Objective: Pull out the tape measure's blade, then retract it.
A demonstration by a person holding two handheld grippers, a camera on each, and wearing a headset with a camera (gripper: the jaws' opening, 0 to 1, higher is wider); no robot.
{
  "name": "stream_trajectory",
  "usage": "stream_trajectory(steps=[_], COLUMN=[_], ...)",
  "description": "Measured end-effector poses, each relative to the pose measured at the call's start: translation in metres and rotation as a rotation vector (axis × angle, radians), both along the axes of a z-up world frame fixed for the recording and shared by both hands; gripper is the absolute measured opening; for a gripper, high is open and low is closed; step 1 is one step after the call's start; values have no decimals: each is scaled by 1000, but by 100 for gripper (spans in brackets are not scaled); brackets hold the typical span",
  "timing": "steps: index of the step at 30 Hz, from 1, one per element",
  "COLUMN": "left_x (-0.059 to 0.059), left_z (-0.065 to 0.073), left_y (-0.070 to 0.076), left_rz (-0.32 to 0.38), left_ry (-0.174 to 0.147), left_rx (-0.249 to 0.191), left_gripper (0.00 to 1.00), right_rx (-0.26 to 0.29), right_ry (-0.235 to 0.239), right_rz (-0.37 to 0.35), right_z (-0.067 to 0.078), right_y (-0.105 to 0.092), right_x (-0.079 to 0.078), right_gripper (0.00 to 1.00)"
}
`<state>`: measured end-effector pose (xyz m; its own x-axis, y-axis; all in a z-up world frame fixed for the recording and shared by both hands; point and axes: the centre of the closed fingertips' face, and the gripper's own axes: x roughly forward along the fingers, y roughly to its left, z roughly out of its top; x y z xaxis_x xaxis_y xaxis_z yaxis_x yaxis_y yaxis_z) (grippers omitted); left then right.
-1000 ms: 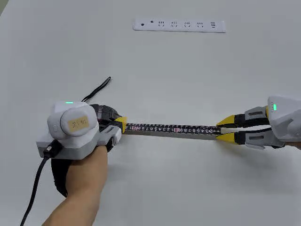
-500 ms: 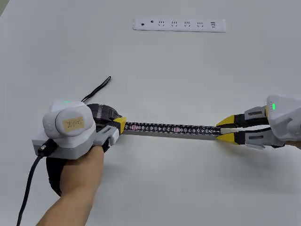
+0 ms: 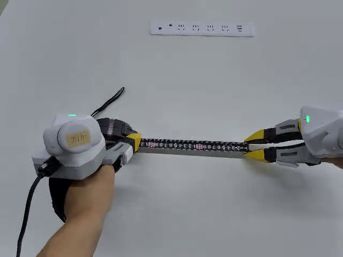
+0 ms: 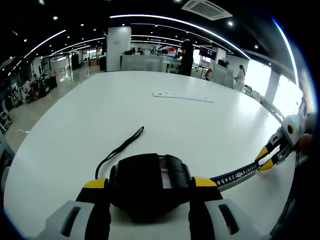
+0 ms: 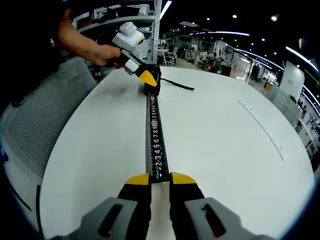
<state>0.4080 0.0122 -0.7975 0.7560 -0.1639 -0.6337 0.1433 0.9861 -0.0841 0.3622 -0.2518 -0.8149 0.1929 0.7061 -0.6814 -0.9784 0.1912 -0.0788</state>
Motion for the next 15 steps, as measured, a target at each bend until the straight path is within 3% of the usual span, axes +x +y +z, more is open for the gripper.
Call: stream_trajectory(steps=[15], left_x=[-1], left_z=[-1], left_y=[-1], left_rz=[-8], left_ry=[10], left_rx=[-4], left_gripper=[60], right_rx=[-3], right_ry=[-3], right_rz=[12], right_z=[-1], right_y=[7], right_x=[1], right_gripper=[11])
